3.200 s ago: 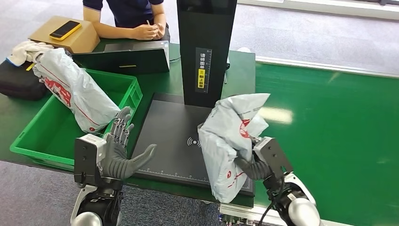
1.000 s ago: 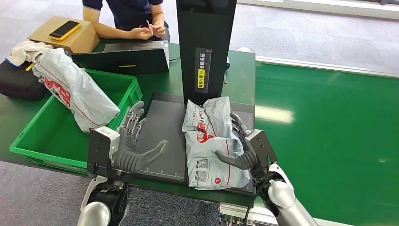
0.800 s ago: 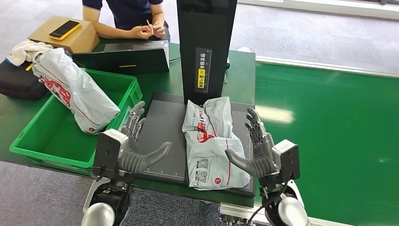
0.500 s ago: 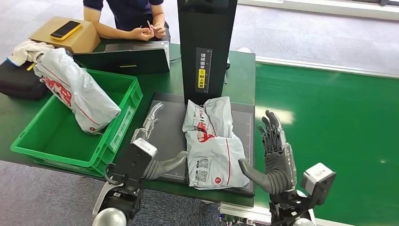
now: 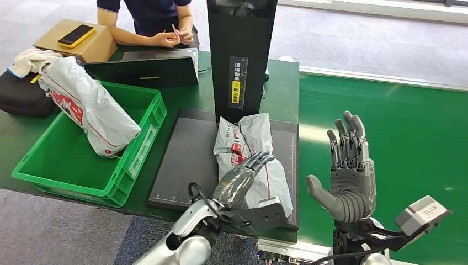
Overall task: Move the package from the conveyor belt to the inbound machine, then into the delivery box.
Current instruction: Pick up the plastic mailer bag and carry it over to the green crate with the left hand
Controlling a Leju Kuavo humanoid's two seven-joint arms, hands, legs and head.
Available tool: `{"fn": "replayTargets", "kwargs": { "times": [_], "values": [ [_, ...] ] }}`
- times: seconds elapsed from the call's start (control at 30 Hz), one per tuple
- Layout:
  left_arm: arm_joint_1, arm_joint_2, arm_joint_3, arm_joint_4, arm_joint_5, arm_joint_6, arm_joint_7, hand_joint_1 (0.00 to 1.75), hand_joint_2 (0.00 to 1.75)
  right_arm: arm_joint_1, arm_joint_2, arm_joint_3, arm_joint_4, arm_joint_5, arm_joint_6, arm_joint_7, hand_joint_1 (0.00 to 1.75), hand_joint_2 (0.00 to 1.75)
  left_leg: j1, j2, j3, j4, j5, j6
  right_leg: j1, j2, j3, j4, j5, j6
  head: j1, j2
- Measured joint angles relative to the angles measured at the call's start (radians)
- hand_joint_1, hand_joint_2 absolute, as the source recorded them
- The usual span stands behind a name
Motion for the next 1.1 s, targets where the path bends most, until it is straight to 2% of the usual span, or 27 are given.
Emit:
{"fn": "replayTargets", "kwargs": {
  "times": [0.2,0.53,0.83,1.1],
  "values": [
    [-0.131,-0.053,-0.072,0.16,-0.045,-0.022,-0.006,0.0,1.75,0.001,0.01,-0.006,-0.011,0.0,0.0,0.0,0.0,1.75,0.0,0.0,0.0,0.0,0.0,0.0,0.0,0.0,0.0,0.0,0.0,0.0,0.0,0.0],
    [-0.299,-0.107,-0.13,0.292,-0.052,-0.057,-0.012,0.0,1.75,0.017,0.014,-0.006,-0.014,-0.006,0.024,-0.009,0.0,1.75,0.0,0.0,0.0,0.0,0.0,0.0,0.0,0.0,0.0,0.0,0.0,0.0,0.0,0.0],
    [-0.357,-0.107,-0.162,0.336,-0.031,-0.086,-0.018,0.0,1.75,0.027,0.014,-0.006,-0.014,-0.012,0.049,-0.018,0.0,1.75,0.0,0.0,0.0,0.0,0.0,0.0,0.0,0.0,0.0,0.0,0.0,0.0,0.0,0.0],
    [-0.379,-0.064,-0.166,0.373,-0.028,-0.075,-0.011,0.0,1.75,0.045,0.014,-0.006,-0.022,-0.015,0.049,-0.015,0.0,1.75,0.0,0.0,0.0,0.0,0.0,0.0,0.0,0.0,0.0,0.001,0.0,0.0,0.0,0.0]
  ]
}}
